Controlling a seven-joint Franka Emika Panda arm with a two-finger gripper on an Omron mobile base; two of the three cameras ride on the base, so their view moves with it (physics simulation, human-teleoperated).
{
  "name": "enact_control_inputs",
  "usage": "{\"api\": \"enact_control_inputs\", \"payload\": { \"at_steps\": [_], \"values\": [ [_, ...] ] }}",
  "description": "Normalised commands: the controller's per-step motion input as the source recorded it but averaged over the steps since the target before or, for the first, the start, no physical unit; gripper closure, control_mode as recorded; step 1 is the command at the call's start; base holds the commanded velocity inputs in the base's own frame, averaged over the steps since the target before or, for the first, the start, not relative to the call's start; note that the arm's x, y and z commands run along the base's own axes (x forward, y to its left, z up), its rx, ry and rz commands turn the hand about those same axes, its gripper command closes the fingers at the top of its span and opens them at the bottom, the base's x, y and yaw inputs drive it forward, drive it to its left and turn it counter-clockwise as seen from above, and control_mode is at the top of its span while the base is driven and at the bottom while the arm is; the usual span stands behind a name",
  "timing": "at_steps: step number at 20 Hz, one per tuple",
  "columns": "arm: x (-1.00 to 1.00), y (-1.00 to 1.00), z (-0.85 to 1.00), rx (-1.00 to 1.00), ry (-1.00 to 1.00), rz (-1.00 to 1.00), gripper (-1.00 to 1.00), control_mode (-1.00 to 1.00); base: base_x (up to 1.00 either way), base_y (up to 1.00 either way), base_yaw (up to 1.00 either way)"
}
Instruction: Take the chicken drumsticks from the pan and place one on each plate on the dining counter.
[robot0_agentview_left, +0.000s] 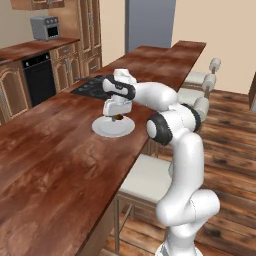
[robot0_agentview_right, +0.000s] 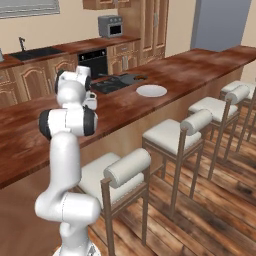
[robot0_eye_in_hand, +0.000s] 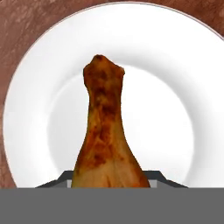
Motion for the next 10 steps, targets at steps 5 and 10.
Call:
{"api": "enact_control_inputs", "payload": {
  "at_steps": [5, 10],
  "values": [
    [0.22, 0.18, -0.34, 0.01, 0.00, -0.09, 1.00, -1.00, 0.00, 0.00, 0.00],
    [0.08, 0.03, -0.20, 0.05, 0.02, -0.04, 1.00, -1.00, 0.00, 0.00, 0.00]
  ]
}}
